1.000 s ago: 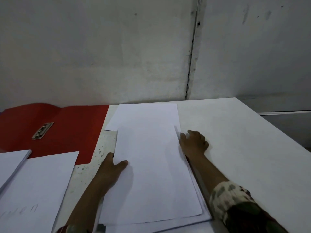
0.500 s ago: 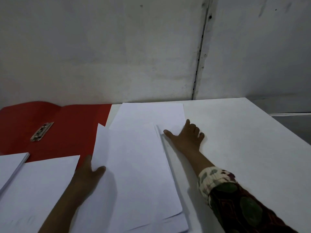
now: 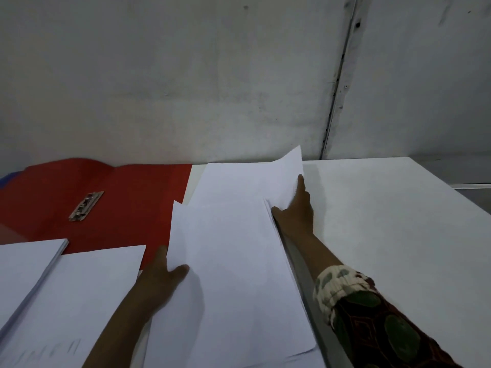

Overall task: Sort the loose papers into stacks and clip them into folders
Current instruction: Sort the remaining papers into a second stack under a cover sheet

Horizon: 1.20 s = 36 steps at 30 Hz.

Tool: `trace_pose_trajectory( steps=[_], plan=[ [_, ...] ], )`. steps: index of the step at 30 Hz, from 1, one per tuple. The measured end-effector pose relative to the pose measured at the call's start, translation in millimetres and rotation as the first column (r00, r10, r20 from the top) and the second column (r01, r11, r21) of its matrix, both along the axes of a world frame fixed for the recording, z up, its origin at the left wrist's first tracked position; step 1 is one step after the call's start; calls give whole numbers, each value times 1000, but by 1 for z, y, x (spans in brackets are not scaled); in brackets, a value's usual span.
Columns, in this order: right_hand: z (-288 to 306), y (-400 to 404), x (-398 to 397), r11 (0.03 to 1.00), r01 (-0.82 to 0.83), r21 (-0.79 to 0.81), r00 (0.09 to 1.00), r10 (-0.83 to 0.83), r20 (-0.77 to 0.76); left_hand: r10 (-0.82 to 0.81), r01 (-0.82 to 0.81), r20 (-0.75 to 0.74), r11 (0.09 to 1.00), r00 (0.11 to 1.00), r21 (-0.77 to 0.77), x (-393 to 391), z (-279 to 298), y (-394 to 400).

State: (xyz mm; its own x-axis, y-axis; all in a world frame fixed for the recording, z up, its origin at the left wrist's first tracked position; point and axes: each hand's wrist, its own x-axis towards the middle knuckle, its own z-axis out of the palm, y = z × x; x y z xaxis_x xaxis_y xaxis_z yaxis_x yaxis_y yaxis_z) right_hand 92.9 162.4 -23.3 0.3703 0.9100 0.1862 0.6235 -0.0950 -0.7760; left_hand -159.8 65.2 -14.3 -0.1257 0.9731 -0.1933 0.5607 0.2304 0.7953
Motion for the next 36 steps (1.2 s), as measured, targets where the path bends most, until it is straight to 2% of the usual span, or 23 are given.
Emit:
trace_pose_trajectory(
  steps=[2, 6, 8, 10, 12, 16, 20, 22, 26, 28, 30, 31, 32, 33, 34, 35, 36],
  plan=[
    [-2, -2, 0, 993, -87, 79, 986, 97, -133, 5, -5, -5, 1000, 1000, -7, 0, 0, 0],
    [-1, -3, 2, 984, -178, 13, 977, 178, -114, 2, -2, -8, 1000, 1000, 3, 2, 0, 0],
    [1, -6, 2, 992, -130, 10, 977, 129, -171, 5, -5, -17, 1000, 1000, 8, 4, 0, -1],
    [3, -10, 4, 998, -5, 56, 962, 20, -274, 11, -10, -37, 1000, 999, 10, 7, 1, -2],
    [4, -14, 7, 986, 127, 106, 909, -73, -411, 19, -19, -57, 1000, 998, 11, 9, 3, -2],
    [5, -25, 27, 931, 342, 124, 713, -171, -680, 22, -23, -102, 1000, 995, -12, 11, 4, -1],
    [8, -42, 54, 854, 520, 14, 456, -264, -850, 24, -30, -185, 999, 983, -30, 14, 6, 0],
    [14, -53, 65, 832, 554, -23, 298, -224, -928, 20, -29, -228, 999, 974, -34, 17, 8, 0],
    [29, -72, 81, 784, 615, -86, 35, -136, -990, 45, -54, -260, 998, 964, -28, 20, 12, -2],
    [39, -84, 87, 783, 615, -91, -45, -81, -996, 75, -80, -250, 997, 965, -10, 20, 12, -4],
    [48, -95, 91, 798, 598, -76, -22, -78, -997, 107, -107, -197, 994, 975, 11, 20, 13, -6],
    [48, -98, 94, 800, 595, -74, 17, -105, -994, 120, -117, -169, 993, 978, 23, 20, 13, -7],
    [52, -103, 94, 790, 608, -79, 108, -181, -977, 129, -125, -149, 991, 980, 36, 22, 14, -8],
    [51, -106, 96, 790, 608, -75, 129, -191, -973, 135, -130, -133, 990, 982, 48, 23, 15, -9],
    [54, -110, 93, 815, 576, -53, 112, -143, -983, 137, -132, -116, 990, 984, 56, 25, 16, -10],
    [55, -112, 92, 825, 562, -53, 58, -103, -993, 135, -129, -93, 989, 987, 66, 28, 18, -12],
    [53, -112, 90, 835, 547, -56, 66, -110, -992, 129, -124, -70, 990, 989, 74, 30, 20, -14]
  ],
)
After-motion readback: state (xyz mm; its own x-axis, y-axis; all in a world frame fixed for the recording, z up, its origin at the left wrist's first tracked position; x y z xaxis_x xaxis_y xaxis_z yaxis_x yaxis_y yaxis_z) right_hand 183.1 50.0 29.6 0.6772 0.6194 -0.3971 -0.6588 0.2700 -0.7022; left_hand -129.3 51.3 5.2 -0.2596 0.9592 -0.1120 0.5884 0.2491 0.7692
